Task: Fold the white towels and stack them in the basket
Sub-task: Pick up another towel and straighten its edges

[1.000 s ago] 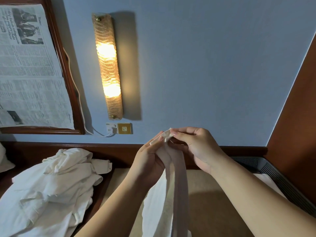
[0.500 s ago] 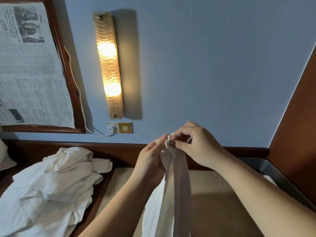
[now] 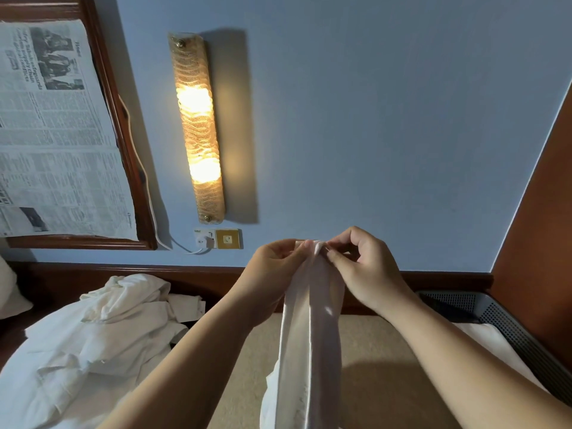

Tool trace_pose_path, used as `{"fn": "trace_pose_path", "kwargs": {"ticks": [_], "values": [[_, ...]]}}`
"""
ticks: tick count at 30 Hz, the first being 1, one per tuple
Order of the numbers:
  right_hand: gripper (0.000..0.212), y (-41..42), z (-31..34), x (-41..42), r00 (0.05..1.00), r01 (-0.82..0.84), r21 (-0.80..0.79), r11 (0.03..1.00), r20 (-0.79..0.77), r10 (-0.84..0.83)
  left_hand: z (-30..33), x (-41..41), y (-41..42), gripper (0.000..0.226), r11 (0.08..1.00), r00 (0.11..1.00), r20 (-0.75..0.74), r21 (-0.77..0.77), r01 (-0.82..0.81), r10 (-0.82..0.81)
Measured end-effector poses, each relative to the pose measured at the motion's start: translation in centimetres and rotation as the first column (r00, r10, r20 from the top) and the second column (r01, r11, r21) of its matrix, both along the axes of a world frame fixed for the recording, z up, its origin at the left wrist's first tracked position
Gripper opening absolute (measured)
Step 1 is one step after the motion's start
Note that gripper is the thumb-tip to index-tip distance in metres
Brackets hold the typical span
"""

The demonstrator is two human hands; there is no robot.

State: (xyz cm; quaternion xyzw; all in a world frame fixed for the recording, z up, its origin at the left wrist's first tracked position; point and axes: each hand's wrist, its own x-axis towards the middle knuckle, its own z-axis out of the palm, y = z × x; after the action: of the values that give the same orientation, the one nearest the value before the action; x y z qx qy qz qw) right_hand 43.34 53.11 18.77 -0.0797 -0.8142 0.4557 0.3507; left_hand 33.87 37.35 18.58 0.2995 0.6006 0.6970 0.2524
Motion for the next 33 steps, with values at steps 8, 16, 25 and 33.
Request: {"fn": "trace_pose_path", "kwargs": {"ticks": [8,16,25,33], "values": [[0.011,0.5,0.3,0.3,0.984,-0.083,-0.043,0.996,0.153,0.088,-1.0,1.1,-0.1,0.014,0.938,0.903,-0.271,-0.003,-0.348,0.334],[0.022,-0.2,1.2,0.0,0.983,-0.108,-0.156,0.982,0.132,0.13,-0.2,1.0,0.2,0.007,0.893,0.711,-0.579,0.067,-0.446,0.399],[0.018,0.5,0.7,0.1,0.994,0.005,-0.134,0.991,0.105,0.009,0.4,0.6,-0.6,0.018,0.989,0.864,-0.491,-0.029,-0.144,0.111],[0.013,0.4,0.5,-0.1,0.988,-0.018,-0.202,0.979,0.144,0.048,-0.3,0.6,0.1,0.02,0.97,0.821,-0.547,-0.064,-0.233,0.162]]}}
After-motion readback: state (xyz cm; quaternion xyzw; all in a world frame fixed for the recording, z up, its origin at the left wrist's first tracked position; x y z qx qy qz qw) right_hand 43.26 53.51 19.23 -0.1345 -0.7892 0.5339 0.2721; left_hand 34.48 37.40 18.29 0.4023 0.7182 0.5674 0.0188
